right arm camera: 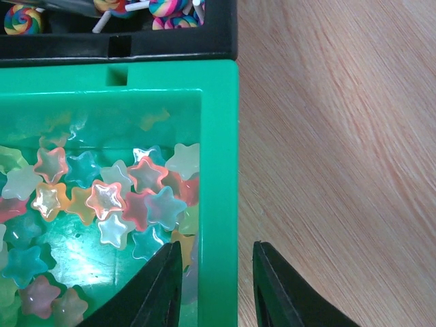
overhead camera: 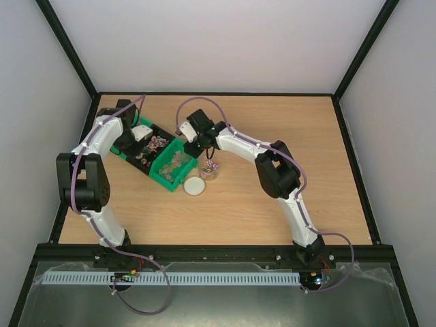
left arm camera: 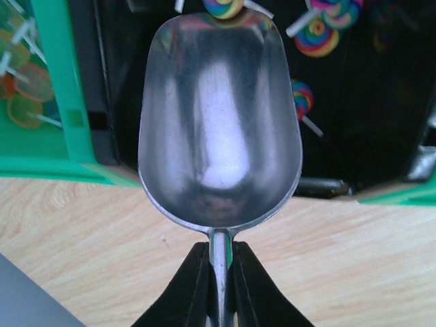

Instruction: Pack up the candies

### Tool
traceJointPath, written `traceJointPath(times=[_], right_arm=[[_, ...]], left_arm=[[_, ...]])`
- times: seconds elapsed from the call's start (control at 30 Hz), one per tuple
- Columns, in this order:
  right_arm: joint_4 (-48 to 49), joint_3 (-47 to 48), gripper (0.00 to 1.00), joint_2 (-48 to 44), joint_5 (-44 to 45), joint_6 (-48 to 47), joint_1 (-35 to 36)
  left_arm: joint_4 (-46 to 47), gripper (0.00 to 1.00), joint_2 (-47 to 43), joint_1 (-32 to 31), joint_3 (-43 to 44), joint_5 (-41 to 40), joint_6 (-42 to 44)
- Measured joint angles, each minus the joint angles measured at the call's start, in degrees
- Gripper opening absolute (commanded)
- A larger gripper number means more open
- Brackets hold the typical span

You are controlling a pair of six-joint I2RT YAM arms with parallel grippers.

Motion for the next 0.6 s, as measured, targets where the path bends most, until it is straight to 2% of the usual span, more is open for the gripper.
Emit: traceJointPath(times=[0.33,0.47,0.6], right_arm=[[1.4,0.0,0.10,0.0,-0.7,-1.6,0.0],[2.0,-0.2,0.02,0.0,-0.6,-1.0,-0.2],[2.8,-0.6,0.01,0.0,-0.6,-0.9,-0.5]], left_arm=[[15.0,0.02,-3.4,0.0,-9.6,3.5,1.0],[18.2,0.02,-3.8,0.1,-11.5,4.9,1.5],[22.4,0.02,-3.7,0.2,-13.1,6.7,2.0]])
